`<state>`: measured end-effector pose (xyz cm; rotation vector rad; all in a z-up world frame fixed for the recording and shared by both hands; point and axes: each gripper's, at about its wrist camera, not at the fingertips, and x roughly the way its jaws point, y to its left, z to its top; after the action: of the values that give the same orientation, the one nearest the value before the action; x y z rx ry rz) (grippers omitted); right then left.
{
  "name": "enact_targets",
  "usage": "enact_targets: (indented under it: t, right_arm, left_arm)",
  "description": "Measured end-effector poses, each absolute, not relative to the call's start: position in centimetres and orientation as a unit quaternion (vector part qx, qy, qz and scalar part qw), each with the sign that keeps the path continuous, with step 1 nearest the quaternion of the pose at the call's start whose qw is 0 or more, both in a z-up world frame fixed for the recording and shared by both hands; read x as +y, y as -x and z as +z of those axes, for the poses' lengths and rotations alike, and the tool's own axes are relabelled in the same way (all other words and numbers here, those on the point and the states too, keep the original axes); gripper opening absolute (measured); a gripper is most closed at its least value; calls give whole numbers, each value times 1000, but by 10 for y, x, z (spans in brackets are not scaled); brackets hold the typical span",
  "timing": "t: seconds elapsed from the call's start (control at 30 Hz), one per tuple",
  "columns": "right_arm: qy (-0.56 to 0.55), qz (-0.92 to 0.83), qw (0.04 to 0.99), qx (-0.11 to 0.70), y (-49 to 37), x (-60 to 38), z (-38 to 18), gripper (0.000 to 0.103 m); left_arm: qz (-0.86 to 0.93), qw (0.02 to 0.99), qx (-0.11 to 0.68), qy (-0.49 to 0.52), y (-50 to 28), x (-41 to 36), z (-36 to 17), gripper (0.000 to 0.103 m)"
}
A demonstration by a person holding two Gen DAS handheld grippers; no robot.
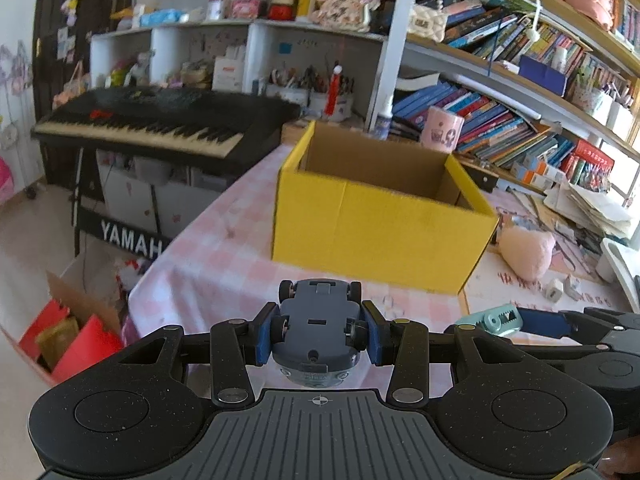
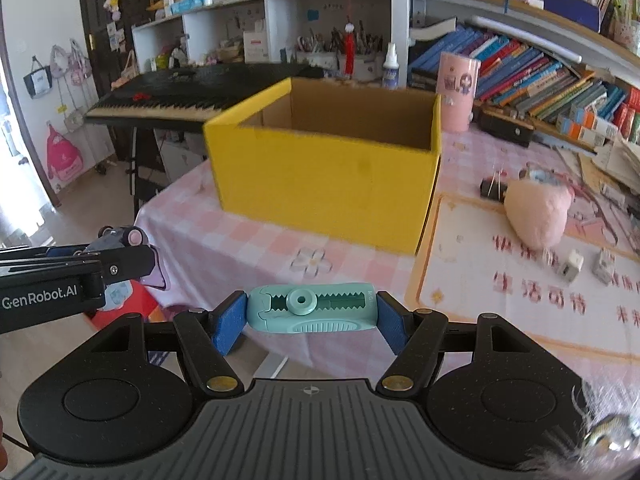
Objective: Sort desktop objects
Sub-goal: 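Carry the grey car and mint-green toy with both tools toward the yellow box, then open the left tool over the box while the right tool releases the mint-green toy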
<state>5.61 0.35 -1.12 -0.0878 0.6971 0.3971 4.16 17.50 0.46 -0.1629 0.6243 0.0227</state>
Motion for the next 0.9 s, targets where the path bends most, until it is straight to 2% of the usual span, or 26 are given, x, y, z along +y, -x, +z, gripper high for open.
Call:
enact_targets:
  t: [0.5,0.9]
  right_arm:
    - [44,199,951,234,-144,-24,43,67]
    - [80,219,947,223,-232,-38,46,66]
  left_arm:
    - [-2,978,208,27,-134,139,60,42]
    - [10,973,229,27,-199,126,51,42]
